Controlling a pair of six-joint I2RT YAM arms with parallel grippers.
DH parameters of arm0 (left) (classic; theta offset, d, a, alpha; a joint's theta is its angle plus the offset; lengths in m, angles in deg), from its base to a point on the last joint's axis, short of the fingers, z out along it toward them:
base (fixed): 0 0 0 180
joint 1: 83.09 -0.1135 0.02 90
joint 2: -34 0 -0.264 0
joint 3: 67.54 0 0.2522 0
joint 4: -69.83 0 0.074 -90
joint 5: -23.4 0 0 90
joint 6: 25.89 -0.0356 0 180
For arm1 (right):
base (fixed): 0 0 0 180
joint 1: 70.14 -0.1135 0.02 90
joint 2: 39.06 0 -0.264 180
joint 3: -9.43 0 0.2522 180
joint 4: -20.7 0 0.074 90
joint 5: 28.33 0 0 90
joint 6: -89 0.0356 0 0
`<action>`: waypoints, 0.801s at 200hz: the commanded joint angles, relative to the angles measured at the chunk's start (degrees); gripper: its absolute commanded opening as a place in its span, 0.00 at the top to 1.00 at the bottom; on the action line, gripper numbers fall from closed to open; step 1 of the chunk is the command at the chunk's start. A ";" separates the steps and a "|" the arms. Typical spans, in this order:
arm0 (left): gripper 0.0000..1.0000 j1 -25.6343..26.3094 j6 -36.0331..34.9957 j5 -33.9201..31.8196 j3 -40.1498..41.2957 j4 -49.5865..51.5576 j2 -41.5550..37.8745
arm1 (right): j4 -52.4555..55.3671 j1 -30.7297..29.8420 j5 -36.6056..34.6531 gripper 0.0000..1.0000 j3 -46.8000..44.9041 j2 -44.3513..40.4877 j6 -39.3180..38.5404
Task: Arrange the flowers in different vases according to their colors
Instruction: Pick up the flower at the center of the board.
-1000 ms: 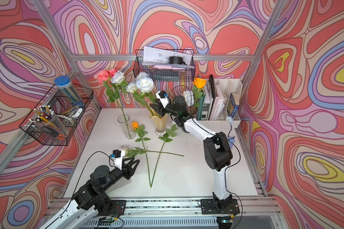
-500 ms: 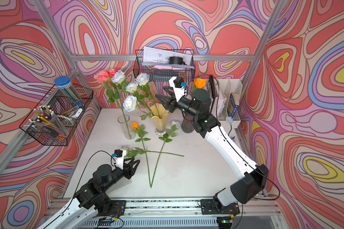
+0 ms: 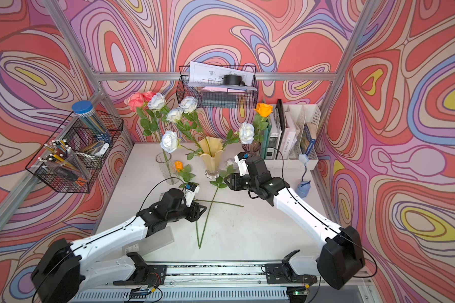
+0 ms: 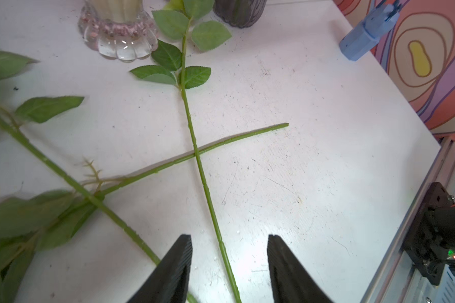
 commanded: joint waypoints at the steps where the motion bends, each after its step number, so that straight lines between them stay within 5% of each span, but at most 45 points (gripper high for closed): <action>1: 0.50 0.23 -4.37 3.60 -10.20 5.02 9.76 | 6.86 -0.08 -9.38 0.54 -1.59 -3.15 3.60; 23: 0.54 0.21 -3.04 4.88 -18.73 9.16 19.87 | 10.08 0.18 -13.87 0.55 -5.56 -5.67 4.64; 90: 0.70 0.26 2.84 -1.43 -37.16 22.26 37.58 | 9.45 1.06 -12.92 0.57 -13.02 -10.28 4.61; 140: 0.70 0.22 4.88 -5.65 -38.10 24.05 39.32 | 8.10 1.15 -11.81 0.56 -15.11 -11.39 2.90; 160: 0.63 0.30 4.53 -7.23 -38.48 25.44 38.12 | 7.32 1.10 -10.93 0.54 -15.63 -10.98 2.33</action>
